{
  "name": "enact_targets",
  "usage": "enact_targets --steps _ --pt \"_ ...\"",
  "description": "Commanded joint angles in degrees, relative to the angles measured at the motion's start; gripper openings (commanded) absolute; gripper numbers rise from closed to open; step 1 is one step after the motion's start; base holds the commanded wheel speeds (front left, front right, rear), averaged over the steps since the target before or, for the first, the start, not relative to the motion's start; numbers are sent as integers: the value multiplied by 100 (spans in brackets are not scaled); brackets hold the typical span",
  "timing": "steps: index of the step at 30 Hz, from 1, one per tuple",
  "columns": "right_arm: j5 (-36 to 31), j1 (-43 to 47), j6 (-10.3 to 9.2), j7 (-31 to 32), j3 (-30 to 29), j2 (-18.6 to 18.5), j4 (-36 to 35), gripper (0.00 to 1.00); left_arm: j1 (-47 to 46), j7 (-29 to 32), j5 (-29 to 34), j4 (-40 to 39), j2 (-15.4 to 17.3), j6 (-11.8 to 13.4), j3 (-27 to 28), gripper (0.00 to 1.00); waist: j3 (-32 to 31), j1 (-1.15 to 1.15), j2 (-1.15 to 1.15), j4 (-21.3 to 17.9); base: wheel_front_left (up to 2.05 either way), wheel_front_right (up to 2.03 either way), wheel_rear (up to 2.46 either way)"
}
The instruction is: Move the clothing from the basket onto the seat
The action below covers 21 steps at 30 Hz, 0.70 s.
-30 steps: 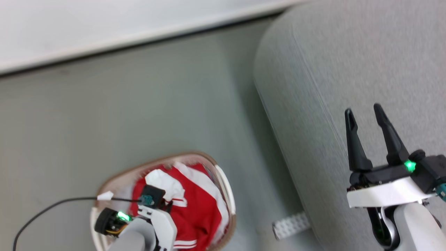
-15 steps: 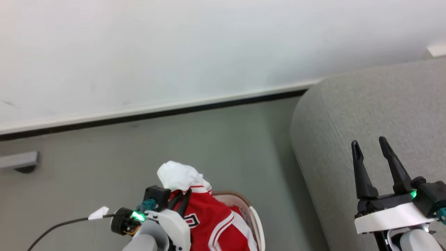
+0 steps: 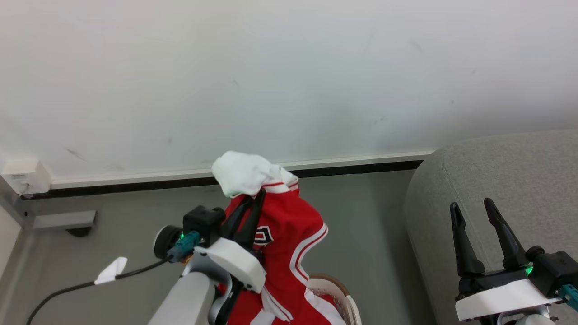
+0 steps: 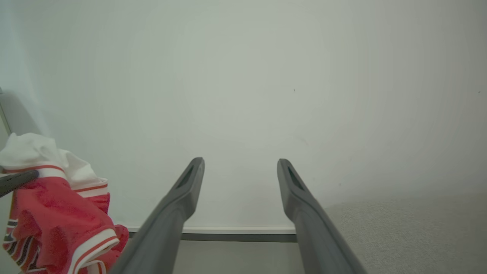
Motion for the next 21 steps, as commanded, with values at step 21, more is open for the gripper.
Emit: enact_targets --steps 21 --pt "74 140 -12 5 762 -166 52 100 -472 440 -498 -1237 65 -13 -144 0 -110 1 0 161 0 0 0"
